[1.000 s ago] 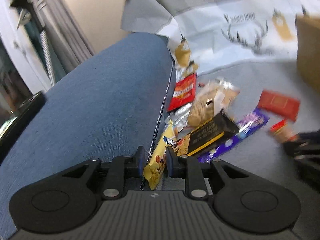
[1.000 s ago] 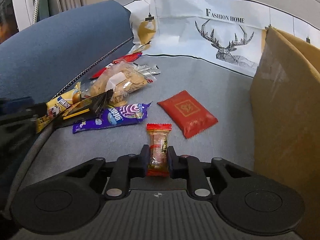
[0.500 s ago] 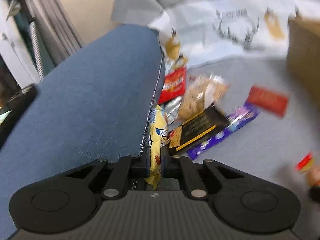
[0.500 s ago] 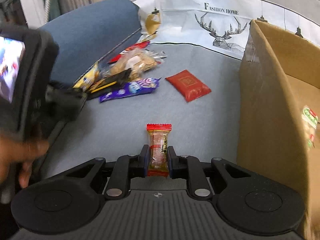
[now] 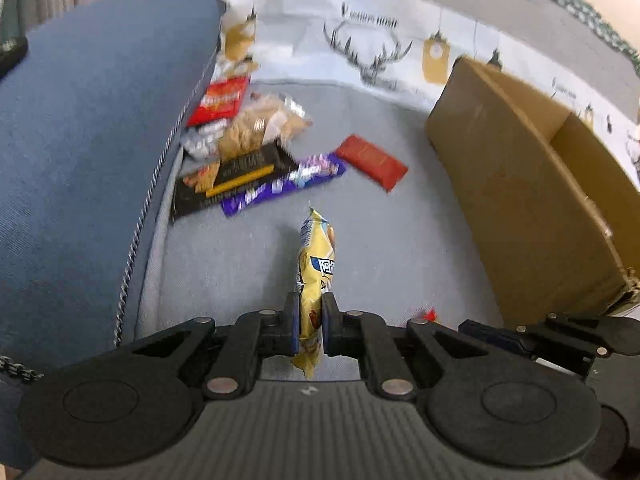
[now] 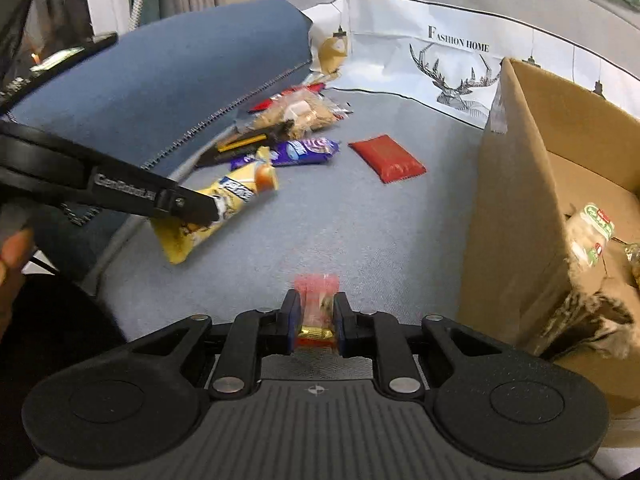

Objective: Organize snacks

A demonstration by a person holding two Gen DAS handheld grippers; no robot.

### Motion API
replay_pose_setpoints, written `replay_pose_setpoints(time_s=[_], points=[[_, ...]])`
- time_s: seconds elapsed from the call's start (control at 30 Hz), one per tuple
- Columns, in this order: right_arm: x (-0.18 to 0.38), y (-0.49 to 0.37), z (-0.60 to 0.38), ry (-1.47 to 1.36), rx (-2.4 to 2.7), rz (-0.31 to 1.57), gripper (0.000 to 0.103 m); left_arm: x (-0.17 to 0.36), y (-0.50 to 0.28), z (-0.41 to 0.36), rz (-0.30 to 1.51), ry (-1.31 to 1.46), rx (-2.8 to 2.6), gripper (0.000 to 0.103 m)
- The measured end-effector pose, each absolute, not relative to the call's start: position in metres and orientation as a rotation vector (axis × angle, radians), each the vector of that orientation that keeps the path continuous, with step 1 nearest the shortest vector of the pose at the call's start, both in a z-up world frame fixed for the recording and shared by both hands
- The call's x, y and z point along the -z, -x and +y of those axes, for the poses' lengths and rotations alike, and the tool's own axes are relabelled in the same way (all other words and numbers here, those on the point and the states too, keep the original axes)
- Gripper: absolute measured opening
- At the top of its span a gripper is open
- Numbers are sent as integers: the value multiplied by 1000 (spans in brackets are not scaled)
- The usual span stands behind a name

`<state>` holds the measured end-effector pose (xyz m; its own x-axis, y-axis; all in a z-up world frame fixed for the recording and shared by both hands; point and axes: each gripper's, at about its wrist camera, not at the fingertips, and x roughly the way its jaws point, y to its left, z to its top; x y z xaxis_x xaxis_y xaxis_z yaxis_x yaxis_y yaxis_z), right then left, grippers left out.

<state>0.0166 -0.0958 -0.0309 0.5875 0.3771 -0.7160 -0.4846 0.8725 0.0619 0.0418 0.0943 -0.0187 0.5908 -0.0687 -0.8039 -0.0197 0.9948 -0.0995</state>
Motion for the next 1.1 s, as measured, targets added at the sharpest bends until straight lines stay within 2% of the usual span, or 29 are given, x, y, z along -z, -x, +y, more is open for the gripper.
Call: replay_pose_setpoints(time_s=[0.13, 0.2, 0.3, 0.47, 0.57, 0.6, 0.63, 0.67, 0.9, 0.93, 1.03, 1.07, 1.1], points=[[42, -21, -96, 109, -488, 843, 17, 27, -55, 99, 990, 130, -27, 14], [42, -20, -94, 111, -493, 842, 19, 28, -57, 101, 991, 143, -44, 20], [43, -21, -93, 117, -502, 848, 20, 26, -46, 105, 977, 156, -69, 36], [46, -24, -93, 116, -506, 899, 32, 27, -51, 106, 967, 158, -95, 59], [47, -23, -89, 157, -506, 895, 32, 33, -62, 102, 1005, 141, -69, 62], [48, -22, -87, 173, -509, 889, 31, 36, -65, 102, 1017, 142, -65, 62], [48, -21, -85, 187, -511, 878, 21, 38, -68, 102, 1025, 147, -63, 62], [48, -21, -85, 191, -516, 870, 19, 39, -70, 102, 1031, 153, -64, 63], [45, -26, -90, 143, -479, 737, 18, 45, -79, 86, 1021, 49, -74, 60], [47, -28, -89, 142, -478, 740, 18, 45, -79, 83, 1018, 25, -77, 52], [55, -28, -86, 150, -485, 778, 20, 44, -76, 79, 999, -6, -77, 20], [54, -27, -84, 162, -486, 778, 21, 44, -75, 79, 995, -4, -78, 15], [53, -27, -84, 167, -490, 780, 22, 43, -74, 80, 990, -1, -81, 15]])
